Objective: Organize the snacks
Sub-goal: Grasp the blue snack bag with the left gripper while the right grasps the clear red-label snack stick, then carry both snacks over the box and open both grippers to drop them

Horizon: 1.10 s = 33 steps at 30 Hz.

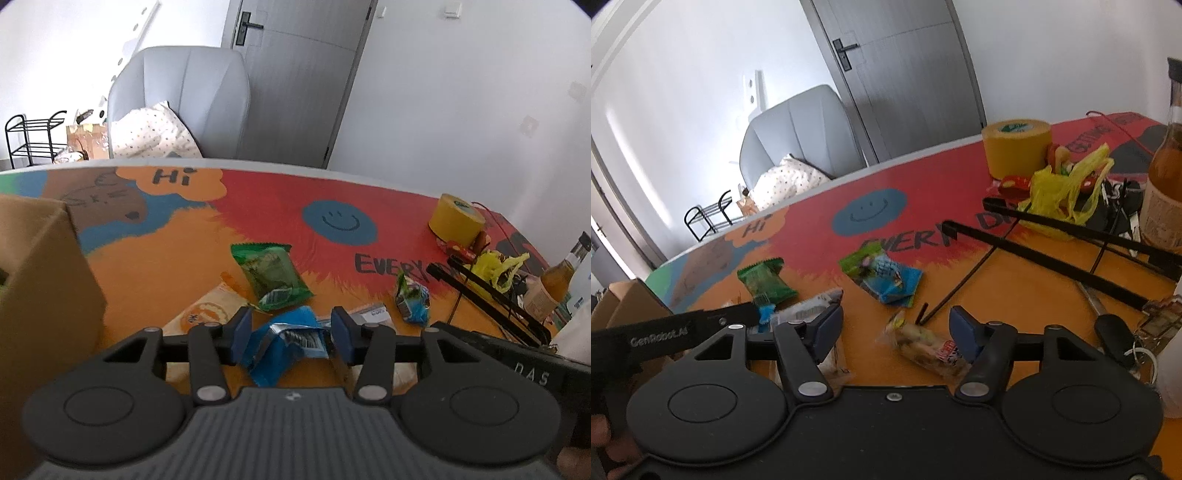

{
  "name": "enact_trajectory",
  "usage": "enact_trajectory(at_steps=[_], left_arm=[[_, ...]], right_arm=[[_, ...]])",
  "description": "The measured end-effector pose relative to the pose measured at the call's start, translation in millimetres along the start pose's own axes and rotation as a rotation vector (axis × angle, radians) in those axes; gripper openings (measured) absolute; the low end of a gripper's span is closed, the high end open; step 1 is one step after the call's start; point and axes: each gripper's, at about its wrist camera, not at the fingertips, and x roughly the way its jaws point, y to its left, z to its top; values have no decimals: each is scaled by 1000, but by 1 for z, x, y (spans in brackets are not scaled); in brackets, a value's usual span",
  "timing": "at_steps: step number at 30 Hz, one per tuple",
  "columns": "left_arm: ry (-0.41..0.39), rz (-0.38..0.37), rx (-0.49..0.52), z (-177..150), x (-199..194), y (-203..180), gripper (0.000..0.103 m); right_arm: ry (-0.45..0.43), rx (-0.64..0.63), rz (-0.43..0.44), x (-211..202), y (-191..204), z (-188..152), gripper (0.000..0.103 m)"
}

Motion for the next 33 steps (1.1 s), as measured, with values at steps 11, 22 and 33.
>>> enact_trajectory(at_steps=[11, 22, 33], left_arm=[[21, 43, 50, -11, 16, -2, 47], [17, 56, 60, -21, 8, 1, 38], [14, 17, 64, -27, -30, 0, 37]], right_arm=[[28, -69, -56, -3, 4, -12, 31], [42, -95, -42, -16, 16, -28, 16], [2, -73, -53, -47, 27, -33, 16]])
